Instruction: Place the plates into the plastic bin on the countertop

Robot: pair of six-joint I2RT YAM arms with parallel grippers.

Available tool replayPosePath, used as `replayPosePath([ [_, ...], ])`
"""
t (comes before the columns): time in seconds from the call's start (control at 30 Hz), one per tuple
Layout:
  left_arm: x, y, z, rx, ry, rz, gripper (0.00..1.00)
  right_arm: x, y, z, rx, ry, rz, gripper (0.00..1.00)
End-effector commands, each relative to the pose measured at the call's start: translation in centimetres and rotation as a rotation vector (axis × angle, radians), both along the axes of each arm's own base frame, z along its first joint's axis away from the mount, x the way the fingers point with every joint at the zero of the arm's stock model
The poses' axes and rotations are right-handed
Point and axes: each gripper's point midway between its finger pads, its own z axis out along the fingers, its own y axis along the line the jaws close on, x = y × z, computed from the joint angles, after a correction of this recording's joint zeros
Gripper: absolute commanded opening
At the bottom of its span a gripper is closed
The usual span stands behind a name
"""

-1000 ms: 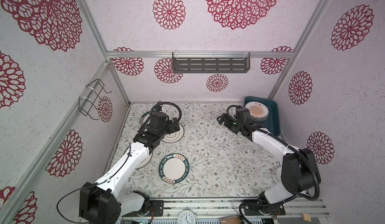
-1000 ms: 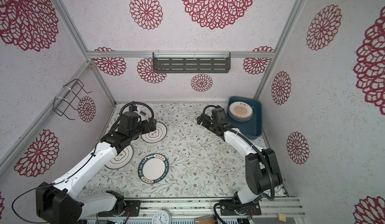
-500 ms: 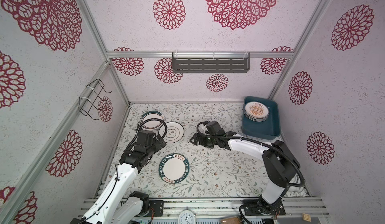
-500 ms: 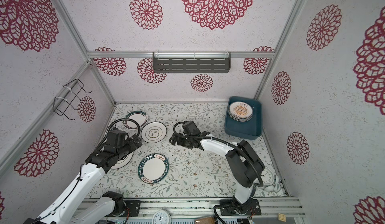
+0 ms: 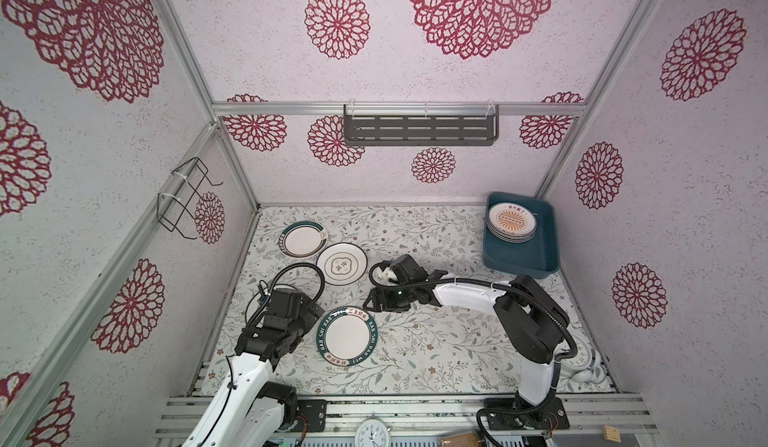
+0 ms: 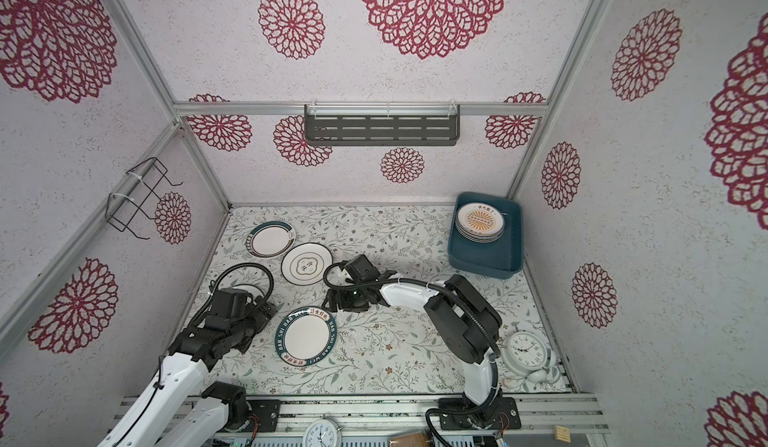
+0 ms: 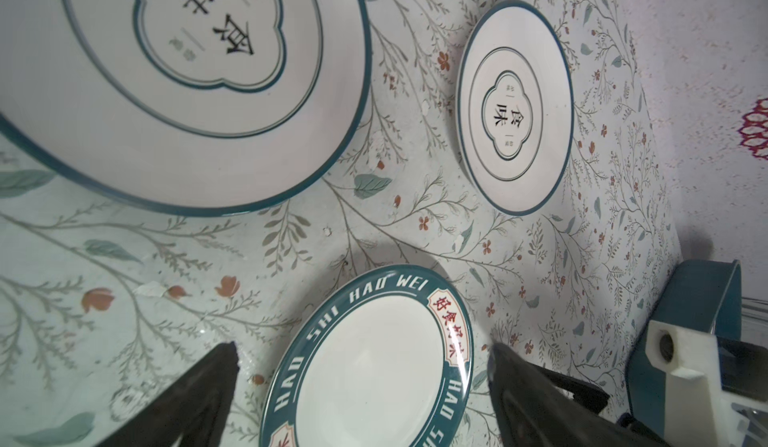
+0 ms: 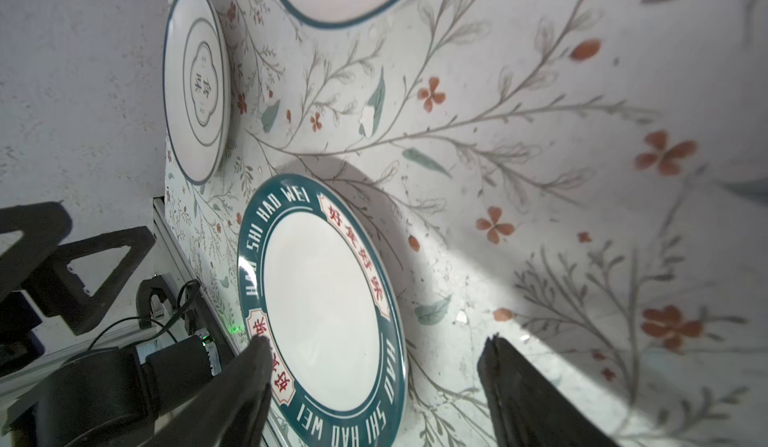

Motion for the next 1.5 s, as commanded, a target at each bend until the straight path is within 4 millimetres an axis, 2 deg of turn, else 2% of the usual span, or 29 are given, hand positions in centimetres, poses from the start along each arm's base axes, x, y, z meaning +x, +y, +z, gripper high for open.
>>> replayPosePath([
  [0.0, -2.1, 0.3, -1.0, -0.029, 0.047, 0.045, 0.97, -1.7, 0.9, -0.3, 0.029, 0.000, 0.047, 0.80],
  [0.23, -3.1, -0.8, -2.7, -0.093, 0.050, 0.030, 0.97, -3.8, 0.7, -2.1, 0.020, 0.035, 0.062, 0.76],
  [0.33, -3.1, -1.9, -3.6, -0.115, 0.061, -0.015, 0.97, -4.4, 0.7, -2.8, 0.014, 0.042, 0.067, 0.75],
  [0.6, -2.7, -4.7, -5.1, -0.149, 0.060, -0.101, 0.97, -5.1, 1.2, -4.1, 0.034, 0.082, 0.051, 0.63],
  [0.9, -1.6, -7.3, -5.7, -0.212, 0.016, -0.137, 0.97, -5.8, 1.1, -4.9, 0.061, 0.118, 0.038, 0.53],
  [1.27, -0.9, -8.6, -6.2, -0.191, 0.023, -0.170, 0.97, -6.5, 1.2, -5.3, 0.080, 0.163, 0.053, 0.25],
  [1.47, -0.7, -8.5, -5.4, -0.164, -0.003, -0.161, 0.97, -6.3, 0.9, -5.2, 0.057, 0.161, 0.051, 0.13],
])
